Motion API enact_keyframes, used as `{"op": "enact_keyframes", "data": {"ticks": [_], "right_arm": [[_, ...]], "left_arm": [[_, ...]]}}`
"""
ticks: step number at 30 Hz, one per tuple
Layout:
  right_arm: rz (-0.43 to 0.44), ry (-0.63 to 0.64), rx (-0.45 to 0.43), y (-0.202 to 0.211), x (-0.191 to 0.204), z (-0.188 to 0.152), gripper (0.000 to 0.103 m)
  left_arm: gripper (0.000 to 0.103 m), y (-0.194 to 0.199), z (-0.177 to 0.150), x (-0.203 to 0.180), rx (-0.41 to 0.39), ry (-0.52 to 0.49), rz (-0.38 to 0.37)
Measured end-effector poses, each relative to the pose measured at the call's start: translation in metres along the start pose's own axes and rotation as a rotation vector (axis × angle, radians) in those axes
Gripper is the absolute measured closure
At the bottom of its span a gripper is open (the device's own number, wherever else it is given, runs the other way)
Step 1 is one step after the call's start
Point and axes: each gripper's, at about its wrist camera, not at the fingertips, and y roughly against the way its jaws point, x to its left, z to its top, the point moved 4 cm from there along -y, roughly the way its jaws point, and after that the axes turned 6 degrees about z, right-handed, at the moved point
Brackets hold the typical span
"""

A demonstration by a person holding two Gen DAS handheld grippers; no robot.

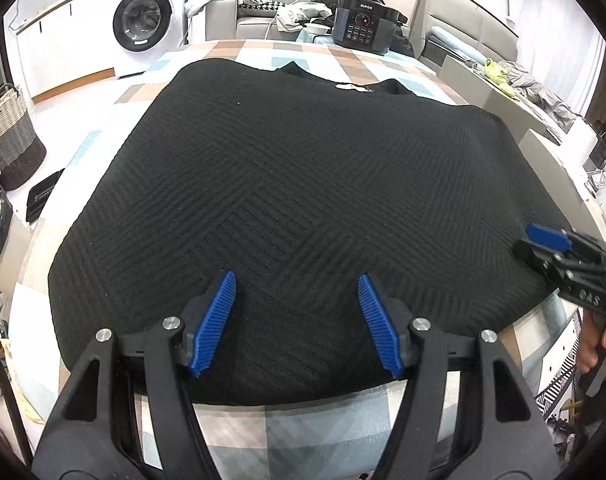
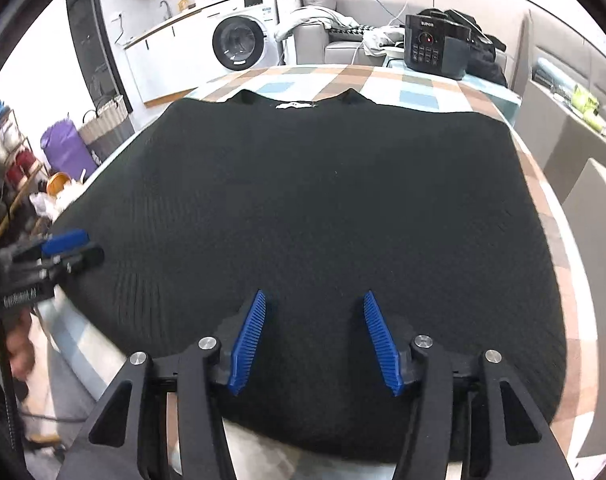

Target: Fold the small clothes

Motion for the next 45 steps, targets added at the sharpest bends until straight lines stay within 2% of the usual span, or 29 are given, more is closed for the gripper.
{"op": "enact_keyframes", "data": {"ticks": [6, 8, 12, 14, 16, 19, 21, 24, 28, 33, 36, 40, 45], "right_arm": [[-0.006, -0.047, 0.022, 0.017, -0.003, -0.025, 0.050], [-0.023, -0.050, 0.018, 0.018, 0.002, -0.025, 0.050], [-0.008, 0.000, -0.009, 0.011, 0.027, -0.016, 0.049], [-0.048, 0.030, -0.010, 0.003, 0.034, -0.013, 0.042], [-0.064, 0.061, -0.012, 0.002, 0.037, -0.013, 0.041], [-0.047, 0.062, -0.002, 0.006, 0.027, -0.021, 0.041], [-0.083, 0.040, 0.007, 0.013, 0.009, -0.029, 0.041], [-0.100, -0.038, 0.002, 0.025, -0.018, -0.037, 0.041], [-0.063, -0.137, -0.044, 0.040, -0.037, -0.028, 0.041], [-0.160, -0.065, -0.061, 0.027, -0.033, -0.009, 0.041], [-0.192, -0.027, -0.033, 0.014, -0.035, -0.008, 0.041], [-0.177, -0.007, -0.031, 0.022, -0.040, -0.023, 0.041], [-0.162, -0.022, -0.020, 0.031, -0.040, -0.035, 0.041]], "left_arm": [[0.042, -0.005, 0.011, -0.006, 0.006, -0.004, 0.009], [0.042, 0.000, 0.014, -0.014, -0.005, -0.014, -0.030], [0.042, 0.003, 0.014, -0.035, -0.017, -0.062, -0.083], [0.042, 0.001, 0.011, -0.043, -0.011, -0.085, -0.090], [0.042, -0.002, 0.008, -0.046, 0.000, -0.104, -0.084], [0.042, -0.003, 0.003, -0.046, 0.005, -0.115, -0.080], [0.041, -0.002, 0.001, -0.047, 0.004, -0.123, -0.077], [0.041, -0.001, -0.001, -0.049, 0.007, -0.127, -0.072], [0.041, 0.000, 0.005, -0.058, 0.014, -0.104, -0.110], [0.041, -0.003, 0.010, -0.082, 0.000, -0.156, -0.130], [0.041, -0.008, 0.007, -0.094, 0.019, -0.183, -0.145], [0.040, -0.009, 0.003, -0.099, 0.011, -0.230, -0.118], [0.040, -0.012, 0.012, -0.096, 0.030, -0.177, -0.158]]}}
